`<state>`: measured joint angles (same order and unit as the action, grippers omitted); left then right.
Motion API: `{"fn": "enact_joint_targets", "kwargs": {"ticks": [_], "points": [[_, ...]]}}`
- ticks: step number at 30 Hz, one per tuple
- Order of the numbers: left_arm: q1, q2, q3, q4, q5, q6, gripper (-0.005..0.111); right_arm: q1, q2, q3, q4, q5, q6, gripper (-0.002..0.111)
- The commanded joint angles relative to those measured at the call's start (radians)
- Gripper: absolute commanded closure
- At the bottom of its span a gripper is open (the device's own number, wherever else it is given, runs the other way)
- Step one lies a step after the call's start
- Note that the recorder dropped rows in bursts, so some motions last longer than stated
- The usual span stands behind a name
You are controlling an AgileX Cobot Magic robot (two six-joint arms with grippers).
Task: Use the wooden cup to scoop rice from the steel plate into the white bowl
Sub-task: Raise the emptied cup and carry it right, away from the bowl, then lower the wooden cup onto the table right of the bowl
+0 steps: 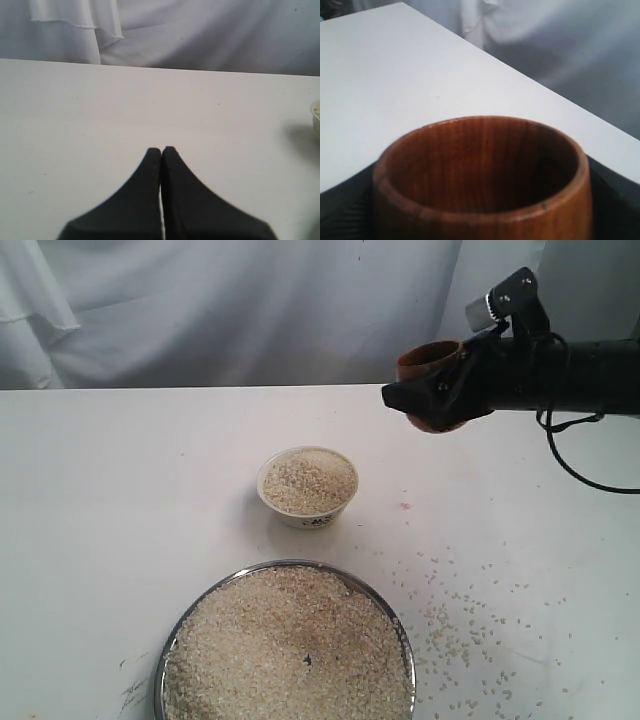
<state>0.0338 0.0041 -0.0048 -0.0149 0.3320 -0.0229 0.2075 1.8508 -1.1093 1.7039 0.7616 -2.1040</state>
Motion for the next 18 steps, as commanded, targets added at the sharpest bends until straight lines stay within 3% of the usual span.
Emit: {"fn": "enact_joint_targets", "kwargs": {"ticks": [1,15,18], "points": [[0.002,-0.004,0.005,0.001,-0.013,-0.001,0.107,-0.005,-0.015,-0.002,0.041,-0.080,-0.011,0.108],[0.002,-0.004,0.005,0.001,-0.013,-0.001,0.107,-0.020,-0.067,-0.111,0.041,-0.185,-0.011,0.108],[0.002,-0.004,0.005,0.001,-0.013,-0.001,0.107,-0.020,-0.088,-0.121,-0.124,-0.217,0.018,0.108]]}}
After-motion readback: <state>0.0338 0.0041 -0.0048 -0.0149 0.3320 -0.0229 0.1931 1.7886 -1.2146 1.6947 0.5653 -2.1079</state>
